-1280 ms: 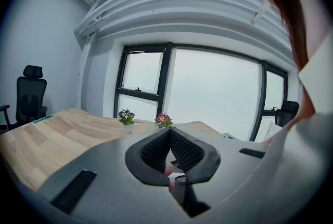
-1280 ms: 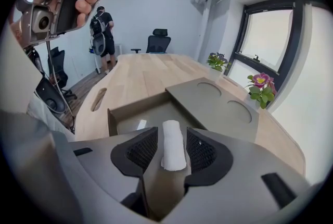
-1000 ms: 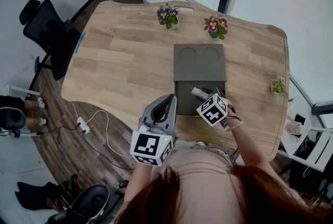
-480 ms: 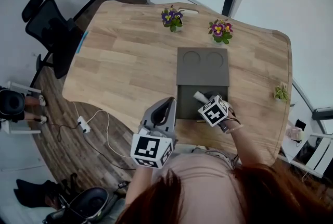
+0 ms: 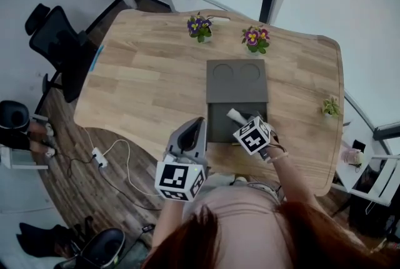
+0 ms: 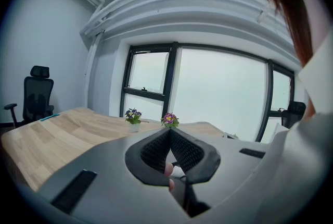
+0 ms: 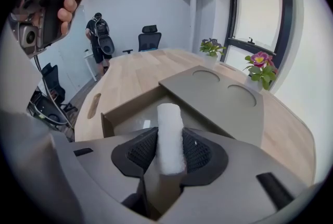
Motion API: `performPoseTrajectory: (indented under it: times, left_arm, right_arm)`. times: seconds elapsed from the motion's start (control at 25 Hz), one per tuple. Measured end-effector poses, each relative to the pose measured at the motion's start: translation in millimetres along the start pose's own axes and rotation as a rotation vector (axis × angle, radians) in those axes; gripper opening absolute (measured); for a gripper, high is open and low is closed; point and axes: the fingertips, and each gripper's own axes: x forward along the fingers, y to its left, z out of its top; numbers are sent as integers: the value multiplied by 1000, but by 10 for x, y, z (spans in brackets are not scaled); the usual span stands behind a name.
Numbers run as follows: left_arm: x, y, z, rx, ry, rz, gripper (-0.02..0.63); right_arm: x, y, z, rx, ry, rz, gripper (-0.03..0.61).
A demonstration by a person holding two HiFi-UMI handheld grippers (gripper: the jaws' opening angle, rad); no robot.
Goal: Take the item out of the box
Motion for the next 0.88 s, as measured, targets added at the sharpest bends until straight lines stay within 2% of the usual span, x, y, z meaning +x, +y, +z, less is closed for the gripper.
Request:
performPoseTrajectory:
  times: [0.48,0.88]
  left_arm:
    - [-207,-255,84,13,-50,-1,3]
    - [-371,-567,177,29,-97,2,3]
  right_arm:
    - [-718,87,353,55,-210,-46,133]
    - [-1451,150,551,96,-401,-36,133]
